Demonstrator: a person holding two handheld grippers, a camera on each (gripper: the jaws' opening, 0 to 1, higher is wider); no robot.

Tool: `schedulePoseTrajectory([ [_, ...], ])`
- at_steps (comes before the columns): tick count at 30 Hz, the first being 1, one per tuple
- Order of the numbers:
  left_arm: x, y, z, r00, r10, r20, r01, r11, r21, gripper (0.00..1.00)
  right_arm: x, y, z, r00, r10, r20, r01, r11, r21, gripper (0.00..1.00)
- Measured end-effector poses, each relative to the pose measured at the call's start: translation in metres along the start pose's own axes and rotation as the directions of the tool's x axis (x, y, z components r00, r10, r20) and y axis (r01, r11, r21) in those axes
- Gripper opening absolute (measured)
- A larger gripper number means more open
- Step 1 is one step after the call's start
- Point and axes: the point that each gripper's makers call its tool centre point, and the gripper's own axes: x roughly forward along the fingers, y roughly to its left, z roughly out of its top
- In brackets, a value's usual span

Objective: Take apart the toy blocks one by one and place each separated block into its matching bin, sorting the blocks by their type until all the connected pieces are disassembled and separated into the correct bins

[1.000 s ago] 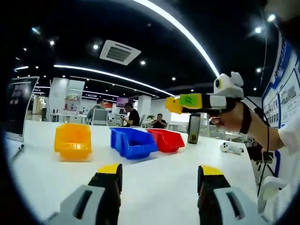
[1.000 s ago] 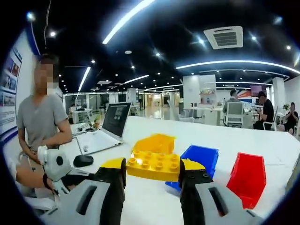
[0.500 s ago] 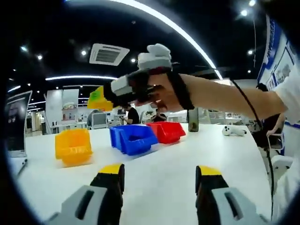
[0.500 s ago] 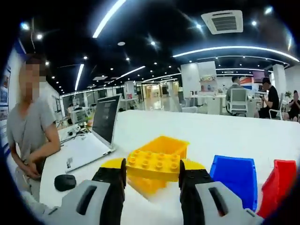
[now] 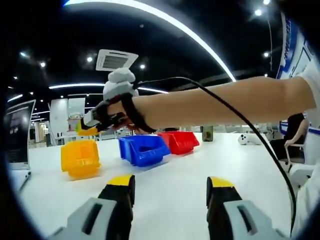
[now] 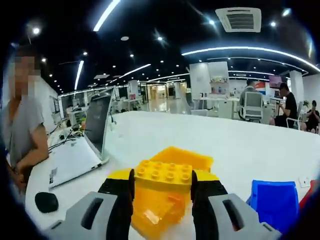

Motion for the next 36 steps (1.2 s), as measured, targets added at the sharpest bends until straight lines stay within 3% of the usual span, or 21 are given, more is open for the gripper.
schedulePoseTrajectory([
  [2,0.0,0.001,0.0,1.0,0.0,0.001,0.0,1.0,0.003,0.58,-0.002,0.011,0.001,1.0,0.015,0.008,-0.015,0.999,-0.034,0.46],
  [4,0.0,0.002,0.0,1.0,0.001,0.003,-0.002,1.0,0.005,0.58,-0.005,0.009,0.001,1.0,-0.024,0.008,0.025,0.992,-0.121,0.49],
  [7,0.0,0.002,-0.001,1.0,0.003,0.004,-0.003,1.0,0.009,0.58,-0.007,0.008,0.024,0.988,-0.023,0.155,0.051,0.983,-0.179,0.83],
  [8,0.0,0.002,0.0,1.0,0.004,0.006,-0.004,1.0,0.009,0.58,-0.012,0.006,0.023,0.989,-0.03,0.144,0.056,0.983,-0.174,0.85],
  [10,-0.001,0.002,0.0,1.0,0.004,0.009,-0.004,1.0,0.007,0.58,-0.017,0.007,0.019,0.992,-0.025,0.126,0.044,0.987,-0.155,0.75],
  [13,-0.001,0.001,0.0,1.0,0.005,0.01,-0.005,1.0,0.007,0.58,-0.03,0.007,0.017,0.992,-0.014,0.121,0.033,0.986,-0.162,0.73],
  [19,-0.006,0.002,0.007,0.999,0.01,0.042,-0.009,1.0,-0.024,0.57,-0.111,0.0,0.02,0.984,0.049,0.173,-0.025,0.991,-0.135,0.69],
  [25,-0.007,0.0,0.01,0.998,0.01,0.054,-0.008,0.999,-0.043,0.56,-0.206,-0.026,0.015,0.975,0.051,0.214,-0.023,0.991,-0.13,0.67],
  [30,-0.01,0.002,0.018,0.997,0.01,0.079,-0.004,0.996,-0.085,0.55,-0.295,-0.049,0.006,0.962,-0.001,0.273,0.027,0.996,-0.09,0.65],
  [36,-0.014,0.003,0.024,0.996,0.02,0.081,-0.009,0.992,-0.126,0.55,-0.363,-0.06,-0.018,0.954,-0.076,0.291,0.102,0.992,-0.077,0.63],
])
